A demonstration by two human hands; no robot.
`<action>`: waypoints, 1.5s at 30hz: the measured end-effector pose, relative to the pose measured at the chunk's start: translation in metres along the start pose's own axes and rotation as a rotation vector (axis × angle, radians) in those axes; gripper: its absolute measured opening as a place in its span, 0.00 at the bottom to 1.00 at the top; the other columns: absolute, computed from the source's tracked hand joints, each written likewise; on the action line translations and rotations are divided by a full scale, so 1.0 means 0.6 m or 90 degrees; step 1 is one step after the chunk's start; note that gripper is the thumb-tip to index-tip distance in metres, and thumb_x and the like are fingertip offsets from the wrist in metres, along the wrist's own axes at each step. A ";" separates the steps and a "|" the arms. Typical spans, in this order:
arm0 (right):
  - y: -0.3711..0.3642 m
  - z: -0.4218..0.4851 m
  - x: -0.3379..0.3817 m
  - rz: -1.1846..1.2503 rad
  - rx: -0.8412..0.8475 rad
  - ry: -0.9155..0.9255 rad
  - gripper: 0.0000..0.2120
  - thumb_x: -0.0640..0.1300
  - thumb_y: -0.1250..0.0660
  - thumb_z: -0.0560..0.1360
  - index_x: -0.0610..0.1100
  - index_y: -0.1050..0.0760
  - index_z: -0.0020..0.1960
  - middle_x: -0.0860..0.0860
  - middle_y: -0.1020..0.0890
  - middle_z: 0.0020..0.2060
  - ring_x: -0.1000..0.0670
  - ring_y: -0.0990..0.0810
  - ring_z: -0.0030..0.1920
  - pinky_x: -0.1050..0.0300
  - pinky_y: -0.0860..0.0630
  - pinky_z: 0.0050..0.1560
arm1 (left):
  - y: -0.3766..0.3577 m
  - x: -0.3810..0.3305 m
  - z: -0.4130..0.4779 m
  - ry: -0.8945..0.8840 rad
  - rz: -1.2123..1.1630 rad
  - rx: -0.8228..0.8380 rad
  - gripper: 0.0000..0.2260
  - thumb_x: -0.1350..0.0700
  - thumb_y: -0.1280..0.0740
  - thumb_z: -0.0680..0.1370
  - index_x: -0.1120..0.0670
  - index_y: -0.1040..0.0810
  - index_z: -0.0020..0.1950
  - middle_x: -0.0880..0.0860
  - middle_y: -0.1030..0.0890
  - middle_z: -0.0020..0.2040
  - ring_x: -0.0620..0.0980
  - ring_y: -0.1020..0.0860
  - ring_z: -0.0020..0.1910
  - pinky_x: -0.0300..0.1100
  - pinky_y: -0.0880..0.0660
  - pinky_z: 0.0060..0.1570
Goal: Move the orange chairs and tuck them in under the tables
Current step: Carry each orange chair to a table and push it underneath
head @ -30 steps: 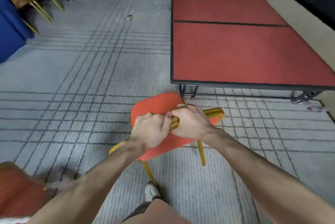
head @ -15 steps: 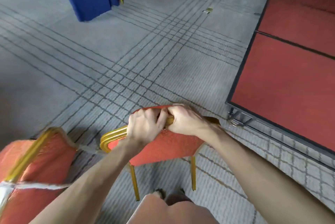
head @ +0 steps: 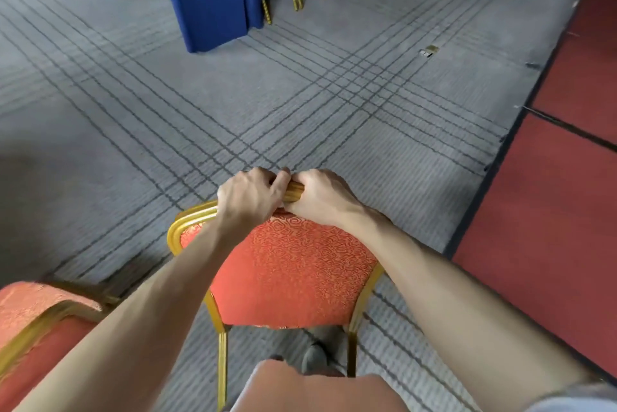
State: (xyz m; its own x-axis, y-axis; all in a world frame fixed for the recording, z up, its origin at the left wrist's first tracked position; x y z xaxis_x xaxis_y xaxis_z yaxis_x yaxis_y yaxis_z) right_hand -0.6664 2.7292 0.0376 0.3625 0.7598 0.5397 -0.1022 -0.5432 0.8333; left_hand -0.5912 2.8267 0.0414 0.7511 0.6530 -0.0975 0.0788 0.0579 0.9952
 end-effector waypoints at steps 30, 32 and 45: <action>0.212 0.747 0.033 -0.247 -0.014 0.151 0.14 0.56 0.31 0.69 0.47 0.28 0.36 0.48 0.18 0.36 0.43 0.19 0.42 0.57 0.33 0.40 | 0.081 0.262 0.715 0.095 -0.144 -0.092 0.23 0.41 0.48 0.81 0.53 0.20 0.47 0.57 0.18 0.50 0.60 0.21 0.52 0.46 0.34 0.42; 0.183 0.789 0.030 -0.293 -0.003 0.197 0.12 0.56 0.32 0.70 0.48 0.26 0.39 0.47 0.16 0.41 0.43 0.18 0.47 0.54 0.31 0.43 | 0.052 0.287 0.742 0.122 -0.155 -0.079 0.22 0.42 0.47 0.81 0.54 0.19 0.46 0.57 0.17 0.49 0.61 0.20 0.51 0.46 0.32 0.43; 0.125 1.147 -0.068 -0.334 0.168 0.217 0.11 0.55 0.34 0.73 0.48 0.27 0.40 0.45 0.21 0.45 0.41 0.21 0.51 0.50 0.27 0.50 | -0.075 0.396 1.038 0.013 -0.015 -0.037 0.18 0.48 0.47 0.77 0.52 0.19 0.41 0.52 0.21 0.31 0.61 0.24 0.24 0.43 0.32 0.24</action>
State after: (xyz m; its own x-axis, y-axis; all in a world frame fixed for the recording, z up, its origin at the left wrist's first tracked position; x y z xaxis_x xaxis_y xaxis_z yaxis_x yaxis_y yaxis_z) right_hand -0.0515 2.4116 -0.0041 -0.0145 0.9932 0.1153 0.2520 -0.1079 0.9617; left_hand -0.0082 2.5086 -0.0318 0.7359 0.6661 -0.1215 0.0577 0.1171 0.9914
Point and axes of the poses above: each hand's wrist, its own z-axis towards the middle knuckle, its own y-axis out of the back of the hand, x = y × z, the point moved 7 cm from there along z, towards the middle knuckle
